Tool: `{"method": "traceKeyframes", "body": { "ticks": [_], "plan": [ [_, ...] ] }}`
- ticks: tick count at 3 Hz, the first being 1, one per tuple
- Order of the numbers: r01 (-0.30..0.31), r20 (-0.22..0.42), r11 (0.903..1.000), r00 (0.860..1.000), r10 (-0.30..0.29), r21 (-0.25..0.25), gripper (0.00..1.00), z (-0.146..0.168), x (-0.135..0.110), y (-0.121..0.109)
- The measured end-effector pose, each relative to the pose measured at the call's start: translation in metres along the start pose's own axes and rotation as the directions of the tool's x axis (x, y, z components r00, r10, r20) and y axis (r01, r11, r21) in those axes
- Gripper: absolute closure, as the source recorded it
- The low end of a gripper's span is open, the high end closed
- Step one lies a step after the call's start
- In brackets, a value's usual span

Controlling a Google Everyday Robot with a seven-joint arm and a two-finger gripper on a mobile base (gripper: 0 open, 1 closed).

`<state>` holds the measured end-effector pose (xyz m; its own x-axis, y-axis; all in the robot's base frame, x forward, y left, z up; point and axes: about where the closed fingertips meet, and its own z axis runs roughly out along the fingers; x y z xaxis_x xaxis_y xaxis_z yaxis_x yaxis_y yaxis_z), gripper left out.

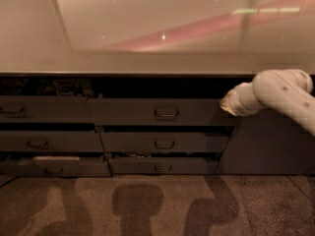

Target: Open top drawer

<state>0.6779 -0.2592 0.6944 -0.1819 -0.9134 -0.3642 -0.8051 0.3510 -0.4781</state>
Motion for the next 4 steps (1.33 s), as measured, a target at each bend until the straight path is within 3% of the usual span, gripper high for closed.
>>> {"method": "traceKeyframes", "body": {
  "ticks": [1, 2, 3, 4],
  "plan": [
    [0.029, 0.01, 0.9957, 1.0, -0.03, 0.088, 1.0, -0.018, 0.034, 0.043],
    [0.06, -0.006, 0.997, 0.998, -0.06, 0.048, 1.0, -0.002, 0.066, 0.118],
    [0.083, -0.011, 0.9962, 0.996, -0.084, -0.023, 0.82, 0.011, 0.07, 0.163],
    [0.072, -0.003, 0.997, 0.997, -0.072, -0.027, 0.58, 0.011, 0.064, 0.148]
  ]
}}
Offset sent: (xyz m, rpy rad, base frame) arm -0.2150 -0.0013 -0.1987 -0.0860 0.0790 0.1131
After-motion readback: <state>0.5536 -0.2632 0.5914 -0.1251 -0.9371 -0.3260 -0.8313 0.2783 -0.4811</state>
